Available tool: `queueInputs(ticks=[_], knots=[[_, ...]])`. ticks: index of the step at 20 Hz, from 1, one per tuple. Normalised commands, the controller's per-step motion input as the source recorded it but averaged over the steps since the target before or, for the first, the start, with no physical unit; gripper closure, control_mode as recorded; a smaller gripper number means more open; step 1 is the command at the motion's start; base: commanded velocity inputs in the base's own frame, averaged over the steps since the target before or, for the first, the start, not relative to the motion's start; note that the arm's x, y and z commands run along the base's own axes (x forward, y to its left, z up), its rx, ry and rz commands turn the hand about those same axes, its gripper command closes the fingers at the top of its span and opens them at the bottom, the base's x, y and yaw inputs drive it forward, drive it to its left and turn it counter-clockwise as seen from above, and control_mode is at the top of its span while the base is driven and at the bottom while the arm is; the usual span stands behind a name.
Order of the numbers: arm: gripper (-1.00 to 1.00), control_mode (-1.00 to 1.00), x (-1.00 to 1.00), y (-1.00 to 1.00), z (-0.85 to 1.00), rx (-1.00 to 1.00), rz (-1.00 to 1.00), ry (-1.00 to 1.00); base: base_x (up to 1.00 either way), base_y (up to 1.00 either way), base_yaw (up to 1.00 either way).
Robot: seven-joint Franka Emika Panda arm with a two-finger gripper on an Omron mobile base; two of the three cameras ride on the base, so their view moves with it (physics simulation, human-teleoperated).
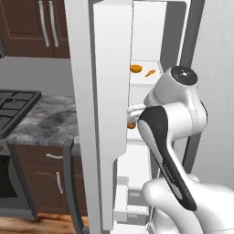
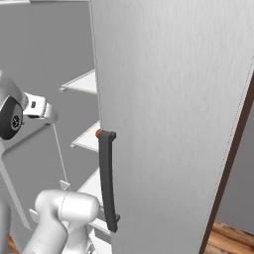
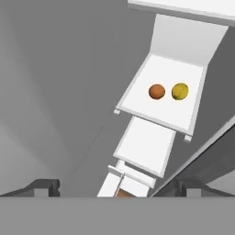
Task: Take the shrimp and orange from the highest rack and move them to the second highest rack where the tangerine and lemon are located, to maximize freezer space. Close the freezer door after rearranging.
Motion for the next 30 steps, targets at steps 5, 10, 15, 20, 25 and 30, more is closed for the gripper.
queueInputs(ticks=[5, 10, 15, 20, 25, 30], knots=[[-1.00, -1.00, 0.24, -0.53, 0.60, 0.00, -0.07, -0.01, 0.00, 0.00, 0.00], [-1.00, -1.00, 0.43, -0.34, 0.54, 0.00, 0.00, -0.02, 0.00, 0.00, 0.00], [-1.00, -1.00, 0.46, -0.24, 0.28, 0.00, 0.04, -0.01, 0.00, 0.00, 0.00], [-1.00, -1.00, 0.58, -0.02, 0.01, -0.09, 0.18, -0.01, 0.00, 0.00, 0.00], [-1.00, -1.00, 0.55, 0.00, -0.01, -0.26, 0.22, -0.03, 0.00, 0.00, 0.00], [-1.00, -1.00, 0.44, -0.06, 0.00, -0.22, 0.10, 0.00, 0.00, 0.00, 0.00]])
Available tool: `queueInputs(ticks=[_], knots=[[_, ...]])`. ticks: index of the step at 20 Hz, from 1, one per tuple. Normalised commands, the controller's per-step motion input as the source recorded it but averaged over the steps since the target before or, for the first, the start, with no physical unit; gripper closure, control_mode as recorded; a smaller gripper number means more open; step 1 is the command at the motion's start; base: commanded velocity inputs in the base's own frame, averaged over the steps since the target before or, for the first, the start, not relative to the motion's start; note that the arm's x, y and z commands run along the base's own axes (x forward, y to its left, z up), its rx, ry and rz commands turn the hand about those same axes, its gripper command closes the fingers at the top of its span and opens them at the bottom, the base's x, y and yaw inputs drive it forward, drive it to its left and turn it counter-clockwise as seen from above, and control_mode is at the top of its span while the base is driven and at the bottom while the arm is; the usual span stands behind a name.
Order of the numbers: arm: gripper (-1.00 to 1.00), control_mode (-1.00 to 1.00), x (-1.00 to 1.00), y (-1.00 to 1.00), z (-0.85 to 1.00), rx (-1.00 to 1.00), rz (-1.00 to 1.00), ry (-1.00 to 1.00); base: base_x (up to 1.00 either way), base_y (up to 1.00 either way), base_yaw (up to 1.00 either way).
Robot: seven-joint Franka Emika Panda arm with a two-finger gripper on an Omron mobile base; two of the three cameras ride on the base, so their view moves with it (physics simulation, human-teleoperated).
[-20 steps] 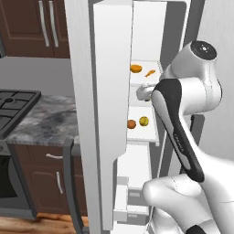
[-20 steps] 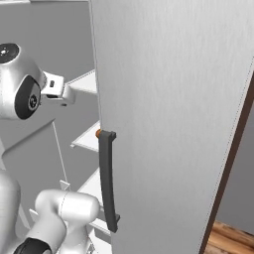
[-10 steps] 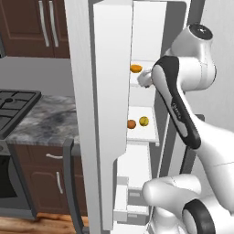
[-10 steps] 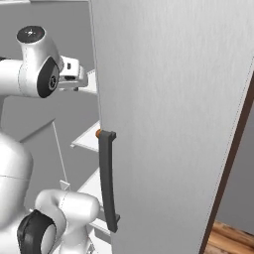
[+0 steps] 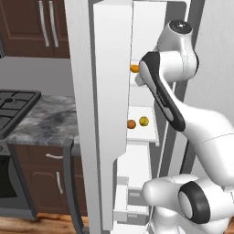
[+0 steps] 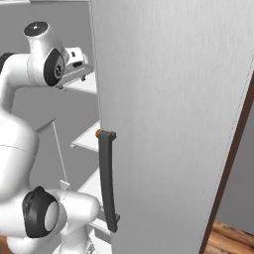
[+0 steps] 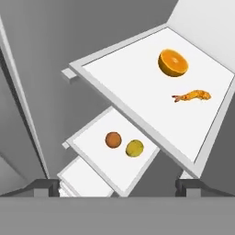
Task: Take the shrimp and orange from the highest rack and move them to the second highest rack where the tangerine and lemon are located, to maximize freezer space. Close the freezer door after rearranging.
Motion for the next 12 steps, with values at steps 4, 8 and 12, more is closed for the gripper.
queueInputs(ticks=[4, 8, 12], knots=[[-1.00, -1.00, 0.47, -0.15, 0.00, -0.02, 0.00, 0.00, 0.00, 0.00, 0.00], [-1.00, -1.00, 0.62, -0.05, 0.00, 0.00, 0.00, 0.00, 0.00, 0.00, 0.00], [-1.00, -1.00, 0.72, 0.00, -0.03, 0.00, 0.00, 0.00, 0.00, 0.00, 0.00]])
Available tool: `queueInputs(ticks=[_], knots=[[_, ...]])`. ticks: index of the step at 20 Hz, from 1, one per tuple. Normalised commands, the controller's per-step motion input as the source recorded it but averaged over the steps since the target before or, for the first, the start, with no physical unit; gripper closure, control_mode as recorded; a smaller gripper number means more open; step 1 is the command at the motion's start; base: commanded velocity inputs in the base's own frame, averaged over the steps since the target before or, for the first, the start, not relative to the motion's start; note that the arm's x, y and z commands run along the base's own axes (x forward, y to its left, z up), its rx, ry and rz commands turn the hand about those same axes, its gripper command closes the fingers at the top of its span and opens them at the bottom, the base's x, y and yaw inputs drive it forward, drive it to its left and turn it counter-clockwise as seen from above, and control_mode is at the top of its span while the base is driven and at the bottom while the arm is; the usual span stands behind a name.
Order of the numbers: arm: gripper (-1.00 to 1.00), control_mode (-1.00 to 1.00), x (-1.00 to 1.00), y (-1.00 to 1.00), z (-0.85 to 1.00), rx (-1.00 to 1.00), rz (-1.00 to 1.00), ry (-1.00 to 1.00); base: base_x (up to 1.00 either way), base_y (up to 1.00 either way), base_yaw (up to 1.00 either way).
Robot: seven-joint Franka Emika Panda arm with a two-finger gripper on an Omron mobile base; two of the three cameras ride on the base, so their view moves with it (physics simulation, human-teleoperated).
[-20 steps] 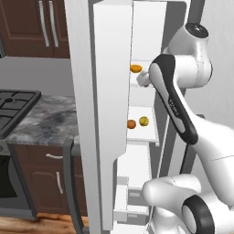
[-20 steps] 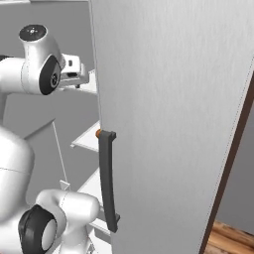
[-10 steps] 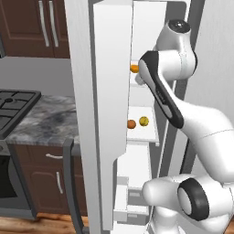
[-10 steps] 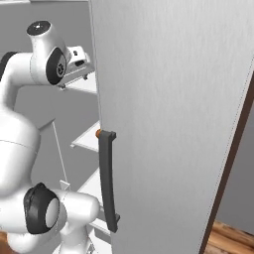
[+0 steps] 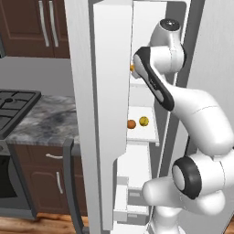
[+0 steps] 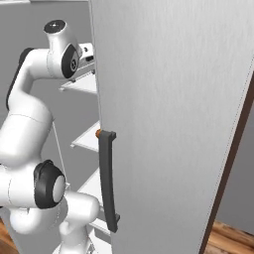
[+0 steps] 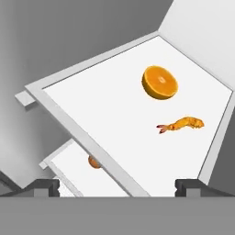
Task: Take the shrimp and orange from the highest rack and move them to the second highest rack where the tangerine and lemon are located, to maximize freezer space. Close the freezer door after rearranging.
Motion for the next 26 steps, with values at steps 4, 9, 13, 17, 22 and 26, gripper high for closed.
queueInputs(ticks=[4, 9, 13, 17, 22, 26], knots=[[-1.00, -1.00, 0.64, 0.00, -0.12, 0.00, 0.00, 0.00, 0.00, 0.00, 0.00], [-1.00, -1.00, 0.55, 0.00, -0.19, 0.00, 0.00, 0.00, 0.00, 0.00, 0.00], [-1.00, -1.00, 0.48, -0.02, -0.22, 0.00, 0.00, 0.00, 0.00, 0.00, 0.00], [-1.00, -1.00, 0.49, -0.06, -0.14, 0.00, 0.00, 0.00, 0.00, 0.00, 0.00], [-1.00, -1.00, 0.41, -0.10, -0.05, 0.00, 0.00, 0.00, 0.00, 0.00, 0.00], [-1.00, -1.00, 0.38, -0.04, -0.08, 0.00, 0.00, 0.00, 0.00, 0.00, 0.00]])
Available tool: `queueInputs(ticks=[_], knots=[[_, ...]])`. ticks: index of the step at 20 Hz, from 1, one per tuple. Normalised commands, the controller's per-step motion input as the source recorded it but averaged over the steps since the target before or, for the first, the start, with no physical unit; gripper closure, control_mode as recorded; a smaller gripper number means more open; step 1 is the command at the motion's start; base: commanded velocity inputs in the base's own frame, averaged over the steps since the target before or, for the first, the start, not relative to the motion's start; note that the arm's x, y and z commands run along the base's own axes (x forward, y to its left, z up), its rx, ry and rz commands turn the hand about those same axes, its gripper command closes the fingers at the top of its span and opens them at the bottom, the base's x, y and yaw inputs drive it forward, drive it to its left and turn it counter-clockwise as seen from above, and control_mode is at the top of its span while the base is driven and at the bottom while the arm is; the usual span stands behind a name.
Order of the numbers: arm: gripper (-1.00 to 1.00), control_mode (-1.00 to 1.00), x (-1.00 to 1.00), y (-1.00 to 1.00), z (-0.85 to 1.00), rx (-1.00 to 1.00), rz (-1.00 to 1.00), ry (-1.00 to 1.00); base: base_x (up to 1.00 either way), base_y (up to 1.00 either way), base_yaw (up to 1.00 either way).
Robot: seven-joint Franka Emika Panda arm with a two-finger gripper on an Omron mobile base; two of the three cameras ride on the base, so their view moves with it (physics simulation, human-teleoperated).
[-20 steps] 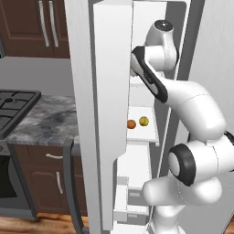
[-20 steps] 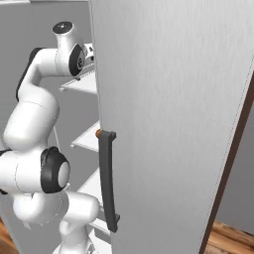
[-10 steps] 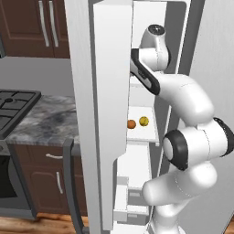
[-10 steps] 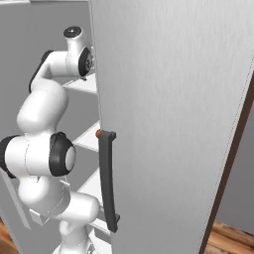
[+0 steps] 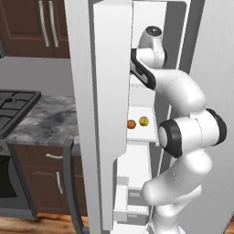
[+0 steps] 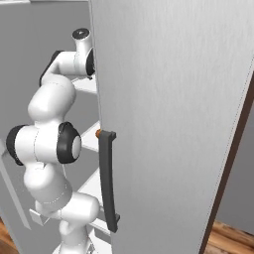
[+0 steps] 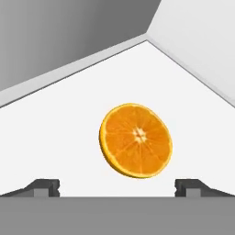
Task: Take the shrimp and orange from the highest rack and move them to the second highest rack where the tangerine and lemon are located, to maximize freezer space. Close the freezer door after rearranging.
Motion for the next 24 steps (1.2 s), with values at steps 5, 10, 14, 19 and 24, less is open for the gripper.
queueInputs(ticks=[5, 10, 14, 19, 24], knots=[[-1.00, -1.00, 0.34, 0.00, -0.13, 0.00, 0.00, 0.00, 0.00, 0.00, 0.00], [-1.00, -1.00, 0.31, 0.00, -0.11, 0.00, 0.00, 0.00, 0.00, 0.00, 0.00], [-1.00, -1.00, 0.19, 0.00, -0.14, 0.00, 0.00, 0.00, 0.00, 0.00, 0.00], [1.00, -1.00, 0.10, 0.00, -0.22, 0.00, 0.00, 0.01, 0.00, 0.00, 0.00], [1.00, -1.00, 0.05, -0.02, -0.28, 0.00, 0.00, 0.02, 0.00, 0.00, 0.00]])
